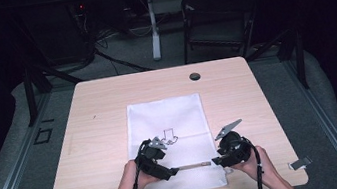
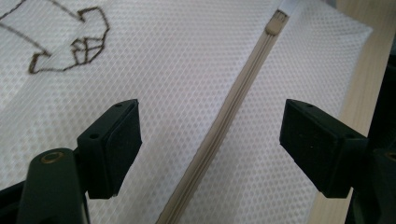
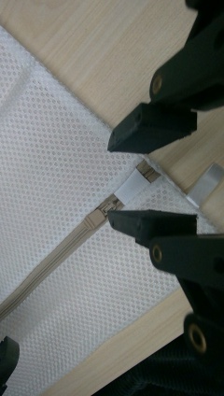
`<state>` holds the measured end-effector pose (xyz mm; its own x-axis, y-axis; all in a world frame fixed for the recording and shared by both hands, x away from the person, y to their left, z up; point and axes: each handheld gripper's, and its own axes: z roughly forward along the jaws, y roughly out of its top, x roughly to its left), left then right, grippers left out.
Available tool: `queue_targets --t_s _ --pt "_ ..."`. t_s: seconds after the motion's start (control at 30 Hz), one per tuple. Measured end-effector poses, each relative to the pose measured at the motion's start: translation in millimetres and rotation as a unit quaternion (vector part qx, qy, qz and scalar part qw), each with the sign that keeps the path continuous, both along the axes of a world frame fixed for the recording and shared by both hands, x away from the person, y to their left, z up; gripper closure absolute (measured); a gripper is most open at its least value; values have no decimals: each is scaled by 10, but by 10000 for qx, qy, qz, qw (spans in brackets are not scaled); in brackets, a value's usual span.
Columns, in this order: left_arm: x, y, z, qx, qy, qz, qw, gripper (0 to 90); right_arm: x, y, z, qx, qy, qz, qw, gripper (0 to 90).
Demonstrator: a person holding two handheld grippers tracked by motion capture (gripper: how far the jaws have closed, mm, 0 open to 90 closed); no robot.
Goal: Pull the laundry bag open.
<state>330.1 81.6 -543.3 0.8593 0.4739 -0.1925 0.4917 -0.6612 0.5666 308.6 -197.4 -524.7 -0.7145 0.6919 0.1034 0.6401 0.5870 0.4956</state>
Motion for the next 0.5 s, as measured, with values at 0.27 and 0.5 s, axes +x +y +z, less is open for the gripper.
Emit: queue_targets --t_s 0.27,0.5 --pt "-12 -319 -23 -39 -117 -352 9993 190 8 -22 -61 -46 58 36 10000 880" --pt "-47 -509 -42 -53 -360 -681 9970 395 40 44 -135 -146 98 152 9997 900"
